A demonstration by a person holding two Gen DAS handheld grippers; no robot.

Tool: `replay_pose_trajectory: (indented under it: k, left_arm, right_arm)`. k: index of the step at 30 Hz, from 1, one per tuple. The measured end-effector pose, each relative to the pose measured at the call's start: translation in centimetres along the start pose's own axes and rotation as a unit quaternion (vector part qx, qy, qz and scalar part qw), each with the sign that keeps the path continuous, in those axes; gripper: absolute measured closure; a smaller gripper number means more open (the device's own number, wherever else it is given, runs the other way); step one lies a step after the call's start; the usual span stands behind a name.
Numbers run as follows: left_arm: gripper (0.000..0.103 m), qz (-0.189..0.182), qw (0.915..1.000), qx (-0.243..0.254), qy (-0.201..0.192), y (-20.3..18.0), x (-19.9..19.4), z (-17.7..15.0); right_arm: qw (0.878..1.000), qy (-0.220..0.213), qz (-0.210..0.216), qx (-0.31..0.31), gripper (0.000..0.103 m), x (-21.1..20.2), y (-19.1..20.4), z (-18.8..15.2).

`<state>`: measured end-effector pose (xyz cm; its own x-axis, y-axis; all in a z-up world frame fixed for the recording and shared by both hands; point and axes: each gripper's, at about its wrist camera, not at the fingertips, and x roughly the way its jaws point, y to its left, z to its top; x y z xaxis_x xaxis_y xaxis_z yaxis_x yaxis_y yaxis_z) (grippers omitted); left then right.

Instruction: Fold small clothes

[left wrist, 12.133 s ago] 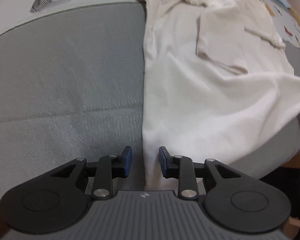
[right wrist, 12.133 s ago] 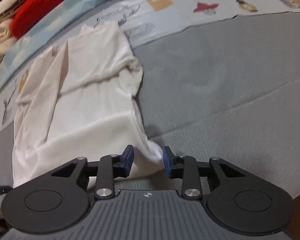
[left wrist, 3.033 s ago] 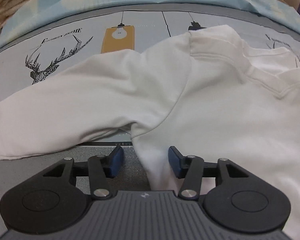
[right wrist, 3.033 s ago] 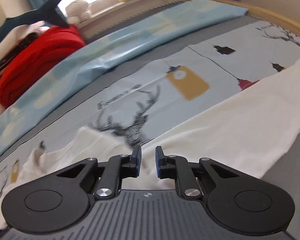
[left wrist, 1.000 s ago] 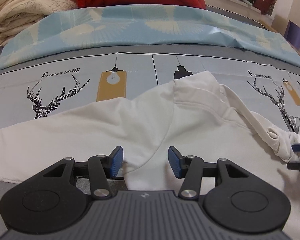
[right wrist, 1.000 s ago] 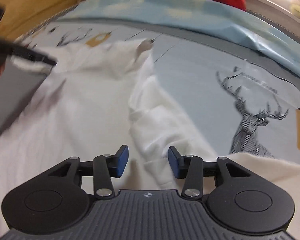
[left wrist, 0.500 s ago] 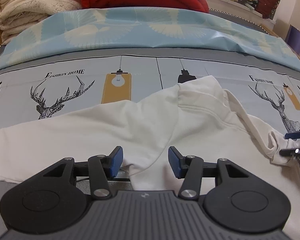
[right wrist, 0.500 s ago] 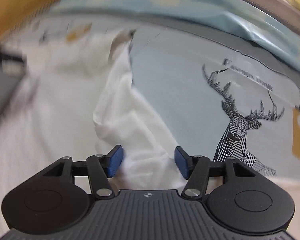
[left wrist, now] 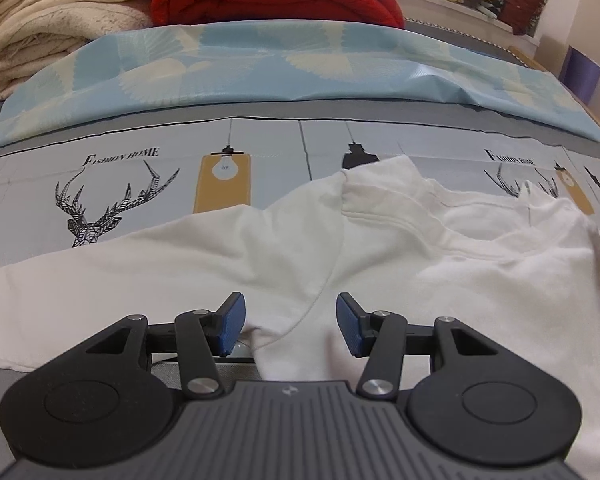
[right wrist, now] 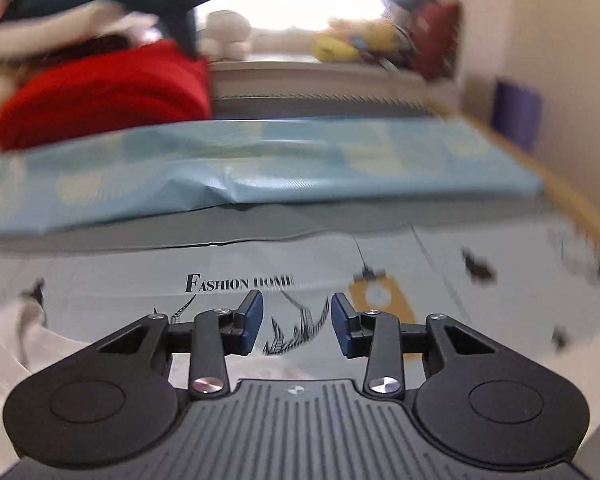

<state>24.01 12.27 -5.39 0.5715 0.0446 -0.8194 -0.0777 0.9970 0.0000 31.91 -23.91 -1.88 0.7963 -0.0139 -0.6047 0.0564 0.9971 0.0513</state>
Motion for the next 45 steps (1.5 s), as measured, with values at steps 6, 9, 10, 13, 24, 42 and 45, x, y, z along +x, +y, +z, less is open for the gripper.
replay_pose_trajectory:
  k: [6, 9, 10, 13, 24, 42, 45]
  left_arm:
    - [0.047, -0.015, 0.9991, 0.005, 0.039, -0.3, 1.8, -1.6]
    - [0.047, -0.006, 0.9967, 0.01, 0.08, -0.4, 3.5, -2.7]
    - [0.047, 0.01, 0.9943, 0.016, 0.105, -0.5, 4.3, -3.2]
    - [0.039, 0.038, 0.9914, 0.03, 0.121, -0.6, 5.1, -4.2]
    - [0.04, 0.039, 0.9945, 0.047, 0.085, -2.9, 4.2, -2.5]
    - [0.04, -0.012, 0.9957, 0.073, 0.056, -4.8, 2.7, -2.2]
    - [0.04, -0.034, 0.9955, 0.063, 0.063, -4.9, 2.2, -2.4]
  right_arm:
    - [0.994, 0.09, 0.042, 0.039, 0.064, -0.7, -4.4, -7.1]
    - [0.991, 0.13, -0.02, 0.019, 0.064, -0.2, -6.1, -10.5]
    - [0.993, 0.115, -0.016, 0.032, 0.064, -0.6, -6.9, -10.8]
    - [0.994, 0.094, -0.028, 0.052, 0.059, -1.6, -8.5, -10.2]
    - [0.923, 0.032, -0.207, 0.322, 0.049, -2.2, -25.5, -11.8]
    - [0.861, -0.047, -0.345, 0.371, 0.091, -2.5, -32.9, -13.3]
    - [0.869, -0.067, -0.331, 0.362, 0.075, -4.0, -31.4, -12.2]
